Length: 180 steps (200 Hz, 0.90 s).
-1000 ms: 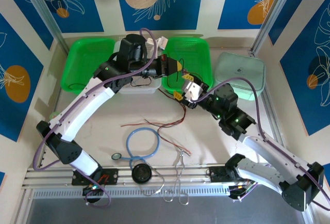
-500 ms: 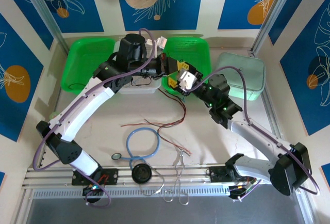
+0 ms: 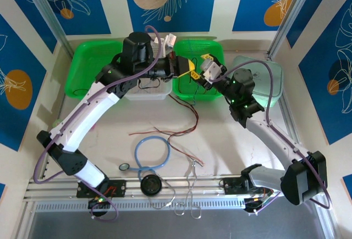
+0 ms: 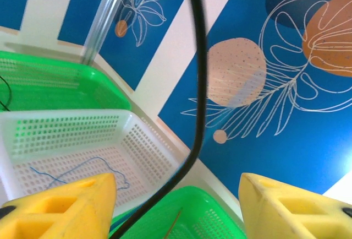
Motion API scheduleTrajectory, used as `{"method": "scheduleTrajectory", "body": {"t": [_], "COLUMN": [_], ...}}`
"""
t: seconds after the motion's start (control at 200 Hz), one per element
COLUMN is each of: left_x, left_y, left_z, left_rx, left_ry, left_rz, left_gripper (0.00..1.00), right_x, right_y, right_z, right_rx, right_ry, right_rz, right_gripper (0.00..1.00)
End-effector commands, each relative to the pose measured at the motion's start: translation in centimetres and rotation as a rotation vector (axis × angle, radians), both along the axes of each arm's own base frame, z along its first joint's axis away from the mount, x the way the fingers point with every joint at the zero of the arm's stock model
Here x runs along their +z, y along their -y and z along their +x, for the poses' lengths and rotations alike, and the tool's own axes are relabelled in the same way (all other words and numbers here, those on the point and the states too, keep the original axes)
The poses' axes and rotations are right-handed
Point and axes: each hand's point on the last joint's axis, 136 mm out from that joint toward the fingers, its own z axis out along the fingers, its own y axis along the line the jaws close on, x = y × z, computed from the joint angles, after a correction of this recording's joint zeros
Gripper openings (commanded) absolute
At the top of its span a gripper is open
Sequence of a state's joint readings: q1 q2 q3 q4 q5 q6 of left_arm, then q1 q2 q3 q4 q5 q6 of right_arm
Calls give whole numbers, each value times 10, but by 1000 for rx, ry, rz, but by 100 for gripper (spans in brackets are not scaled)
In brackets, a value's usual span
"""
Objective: Untangle the cables
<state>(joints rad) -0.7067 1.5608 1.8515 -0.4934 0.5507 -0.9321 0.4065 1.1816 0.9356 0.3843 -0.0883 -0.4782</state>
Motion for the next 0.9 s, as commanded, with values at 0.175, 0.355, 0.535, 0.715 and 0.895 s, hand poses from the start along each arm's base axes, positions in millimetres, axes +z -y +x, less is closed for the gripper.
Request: {"method": "scheduleTrajectory", "body": {"t": [0.175,0.355,0.535,0.715,0.895], "left_x": [12,-9,-40,-48,-50], "left_y": [-33,-49,-71,-81,-83], "left_z": [-11,-10,-2,0,-2], "left_rx": [-1,-31,-49,-45,-32], "left_ry": [234,389,511,530,522], "left_rz": [171,345,573,646,638], "left_gripper": [0,0,0,0,0], "right_x": [31,41,41,32,10], "right_y": [18,44,62,37,7], "right_z": [-50,-74,-63,-41,-22], "right_rx": [149,119,-1,49,68], "right_ry": [-210,-389,-767,-1171,-1357], "right_rz": [176,331,606,795,922], "right_gripper": [61,65,65,66,69]}}
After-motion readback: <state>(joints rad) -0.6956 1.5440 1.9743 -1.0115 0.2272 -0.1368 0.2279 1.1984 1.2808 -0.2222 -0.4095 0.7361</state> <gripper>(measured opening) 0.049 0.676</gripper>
